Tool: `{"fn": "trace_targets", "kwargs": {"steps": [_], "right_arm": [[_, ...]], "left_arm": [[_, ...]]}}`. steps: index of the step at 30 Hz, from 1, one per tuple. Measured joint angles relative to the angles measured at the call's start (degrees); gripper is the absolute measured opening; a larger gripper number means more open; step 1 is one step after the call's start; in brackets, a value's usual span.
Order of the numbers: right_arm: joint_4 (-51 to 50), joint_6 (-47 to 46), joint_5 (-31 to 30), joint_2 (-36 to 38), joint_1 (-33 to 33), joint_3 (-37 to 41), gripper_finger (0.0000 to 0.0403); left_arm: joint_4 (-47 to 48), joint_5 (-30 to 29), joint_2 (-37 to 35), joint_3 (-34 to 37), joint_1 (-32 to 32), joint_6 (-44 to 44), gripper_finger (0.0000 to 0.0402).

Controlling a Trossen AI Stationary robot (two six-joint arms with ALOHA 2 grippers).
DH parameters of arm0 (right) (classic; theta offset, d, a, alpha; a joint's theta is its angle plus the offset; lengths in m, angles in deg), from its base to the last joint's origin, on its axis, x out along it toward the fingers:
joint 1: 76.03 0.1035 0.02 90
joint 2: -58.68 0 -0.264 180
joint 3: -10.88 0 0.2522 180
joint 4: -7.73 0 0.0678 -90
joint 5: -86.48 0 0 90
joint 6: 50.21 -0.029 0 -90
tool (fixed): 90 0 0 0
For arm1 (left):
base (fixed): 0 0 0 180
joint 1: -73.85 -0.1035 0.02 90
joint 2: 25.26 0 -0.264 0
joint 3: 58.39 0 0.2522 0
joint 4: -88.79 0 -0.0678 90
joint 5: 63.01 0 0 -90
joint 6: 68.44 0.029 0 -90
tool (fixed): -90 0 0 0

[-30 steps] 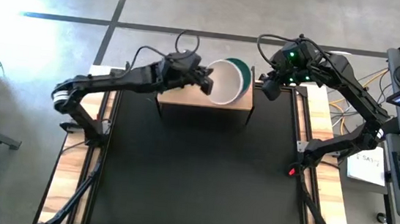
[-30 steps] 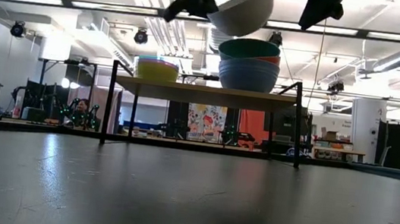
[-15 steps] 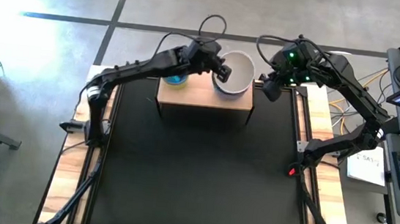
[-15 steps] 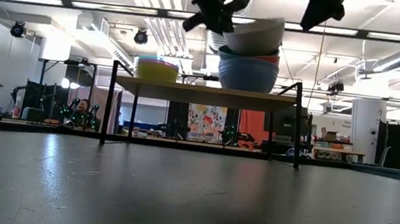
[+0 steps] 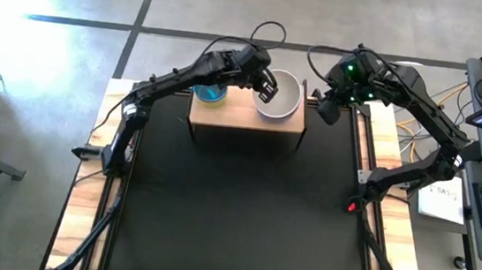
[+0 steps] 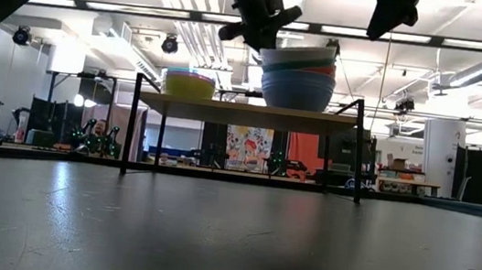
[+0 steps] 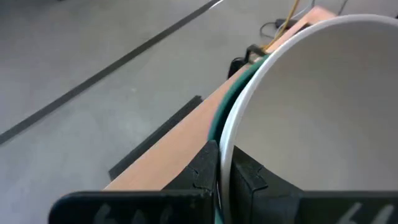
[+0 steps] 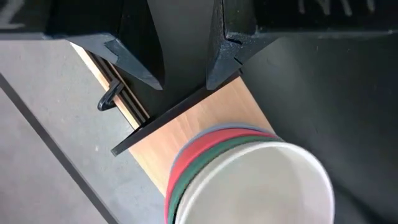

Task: Place and stack bowls onto a shelf
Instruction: Stack the large white bowl on top of the large green bowl on the shelf, then return to Home Position

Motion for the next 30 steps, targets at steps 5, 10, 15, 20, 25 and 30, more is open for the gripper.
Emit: {"fn": "trace_targets", "kwargs": {"steps": [5,10,15,20,25,30], "right_arm": [[0.01,0.09,0.01,0.00,0.00,1.01,0.0109],[0.03,0.15,0.00,0.02,0.00,2.94,0.0109],[-0.04,0.15,-0.01,0.02,0.00,4.09,0.0109],[-0.01,0.15,-0.01,0.02,0.00,4.09,0.0109],[-0.01,0.39,-0.01,0.02,0.00,4.09,0.0109],[-0.10,3.42,0.05,0.64,0.00,4.16,0.0109]], "left_arm": [[-0.37,-0.10,-0.48,0.06,0.07,0.57,0.0000],[0.14,0.65,-0.52,0.06,0.09,2.36,0.0012],[0.20,0.95,-0.54,0.06,0.11,3.98,0.0047],[0.26,1.00,-1.07,0.06,0.14,7.21,0.0089],[0.73,0.98,-3.76,0.08,0.16,7.37,0.0123],[2.72,0.95,-6.68,0.10,1.08,7.38,0.0140]]}}
